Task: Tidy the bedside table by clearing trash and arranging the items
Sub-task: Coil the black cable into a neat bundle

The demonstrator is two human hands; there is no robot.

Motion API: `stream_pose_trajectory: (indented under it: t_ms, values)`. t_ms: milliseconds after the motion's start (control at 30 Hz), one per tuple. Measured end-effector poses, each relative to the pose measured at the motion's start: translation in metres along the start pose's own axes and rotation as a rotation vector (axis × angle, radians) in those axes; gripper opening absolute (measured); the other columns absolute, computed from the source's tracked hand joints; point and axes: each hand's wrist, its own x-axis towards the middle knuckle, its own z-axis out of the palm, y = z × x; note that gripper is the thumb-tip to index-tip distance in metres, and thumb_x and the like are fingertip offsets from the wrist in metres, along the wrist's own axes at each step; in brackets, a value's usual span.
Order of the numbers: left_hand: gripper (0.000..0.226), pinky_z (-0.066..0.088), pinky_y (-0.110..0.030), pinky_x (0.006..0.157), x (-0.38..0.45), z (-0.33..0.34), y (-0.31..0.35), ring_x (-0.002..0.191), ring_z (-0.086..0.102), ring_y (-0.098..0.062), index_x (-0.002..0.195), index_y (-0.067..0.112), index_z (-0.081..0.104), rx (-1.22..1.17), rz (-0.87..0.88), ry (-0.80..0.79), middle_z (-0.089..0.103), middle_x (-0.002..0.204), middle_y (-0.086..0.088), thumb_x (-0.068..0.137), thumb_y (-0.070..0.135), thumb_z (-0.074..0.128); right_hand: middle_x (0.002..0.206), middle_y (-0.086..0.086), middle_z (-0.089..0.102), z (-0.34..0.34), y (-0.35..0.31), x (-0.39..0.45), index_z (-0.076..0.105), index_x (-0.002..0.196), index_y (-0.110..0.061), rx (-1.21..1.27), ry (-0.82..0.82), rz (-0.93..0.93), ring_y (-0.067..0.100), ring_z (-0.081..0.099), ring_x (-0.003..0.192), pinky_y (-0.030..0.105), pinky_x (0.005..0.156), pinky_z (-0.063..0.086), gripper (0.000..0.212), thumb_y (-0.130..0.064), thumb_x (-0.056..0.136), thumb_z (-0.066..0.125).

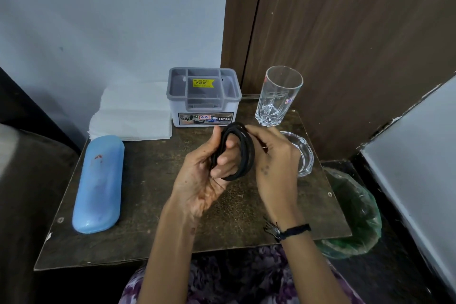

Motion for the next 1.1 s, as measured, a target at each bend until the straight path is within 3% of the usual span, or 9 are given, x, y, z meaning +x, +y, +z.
stream_pose_trajectory:
  t_ms: [100, 167, 267, 400, 567, 667, 867, 1100]
  values:
    - [0.038, 0.041, -0.009, 0.041, -0.003, -0.002, 0.001, 0.041, 0.046, -0.001, 0.067, 0.011, 0.072, 0.361, 0.079, 0.224, 0.055, 0.054, 0.005, 0.081, 0.036, 0.046, 0.088, -0.007, 0.073, 0.001, 0.001, 0.001, 0.074, 0.094, -0.022, 0.218, 0.017, 0.171, 0.003, 0.066, 0.083, 0.014, 0.073, 0.047, 0.014, -0.02, 0.088, 0.061]
    - [0.036, 0.044, -0.011, 0.045, -0.004, -0.002, 0.004, 0.045, 0.05, -0.002, 0.07, 0.011, 0.074, 0.496, 0.078, 0.281, 0.056, 0.056, 0.006, 0.077, 0.037, 0.051, 0.081, -0.013, 0.074, 0.0, 0.001, 0.003, 0.073, 0.088, -0.027, 0.394, 0.02, 0.252, 0.0, 0.068, 0.08, 0.012, 0.07, 0.048, 0.013, -0.018, 0.086, 0.064]
    - [0.035, 0.041, -0.011, 0.042, -0.003, 0.003, 0.003, 0.043, 0.048, -0.003, 0.068, 0.013, 0.073, 0.592, 0.083, 0.287, 0.055, 0.055, 0.007, 0.077, 0.039, 0.052, 0.081, -0.008, 0.075, -0.001, 0.002, 0.005, 0.074, 0.091, -0.015, 0.579, 0.033, 0.344, 0.004, 0.069, 0.078, 0.013, 0.07, 0.05, 0.01, -0.016, 0.084, 0.066]
    - [0.034, 0.035, -0.011, 0.038, -0.003, 0.004, 0.003, 0.039, 0.043, -0.004, 0.06, 0.017, 0.068, 0.636, 0.117, 0.301, 0.054, 0.053, 0.004, 0.078, 0.041, 0.051, 0.075, -0.005, 0.074, 0.001, 0.0, 0.005, 0.073, 0.09, -0.01, 0.675, 0.013, 0.412, 0.004, 0.067, 0.072, 0.012, 0.064, 0.05, 0.011, -0.015, 0.083, 0.066]
    - [0.037, 0.033, -0.012, 0.037, -0.003, -0.003, 0.006, 0.04, 0.039, -0.005, 0.057, 0.013, 0.052, 0.66, 0.135, 0.447, 0.047, 0.046, 0.004, 0.078, 0.043, 0.051, 0.072, 0.001, 0.07, 0.007, 0.001, 0.006, 0.071, 0.09, -0.007, 0.705, -0.046, 0.494, 0.009, 0.062, 0.067, 0.02, 0.064, 0.054, 0.011, -0.013, 0.084, 0.064]
    - [0.039, 0.029, -0.011, 0.034, -0.003, -0.003, 0.008, 0.036, 0.035, -0.003, 0.052, 0.015, 0.043, 0.656, 0.108, 0.447, 0.041, 0.043, 0.007, 0.079, 0.042, 0.049, 0.071, 0.002, 0.066, 0.007, 0.002, 0.007, 0.07, 0.087, -0.009, 0.779, -0.125, 0.534, 0.009, 0.06, 0.065, 0.016, 0.06, 0.051, 0.009, -0.014, 0.083, 0.063]
    - [0.034, 0.021, -0.008, 0.026, -0.005, 0.003, 0.011, 0.026, 0.028, -0.001, 0.044, 0.018, 0.052, 0.611, 0.091, 0.482, 0.031, 0.038, 0.008, 0.072, 0.038, 0.055, 0.065, -0.003, 0.065, 0.007, 0.005, 0.008, 0.069, 0.082, -0.01, 0.988, -0.223, 0.641, 0.002, 0.059, 0.058, 0.012, 0.055, 0.05, 0.01, -0.015, 0.078, 0.06]
    - [0.039, 0.031, -0.009, 0.031, 0.001, 0.005, 0.006, 0.031, 0.035, -0.002, 0.042, 0.021, 0.048, 0.618, 0.11, 0.6, 0.037, 0.039, 0.009, 0.069, 0.044, 0.063, 0.062, -0.002, 0.064, 0.005, 0.009, 0.01, 0.07, 0.08, -0.011, 1.024, -0.22, 0.686, 0.002, 0.059, 0.053, 0.012, 0.053, 0.05, 0.01, -0.015, 0.077, 0.061]
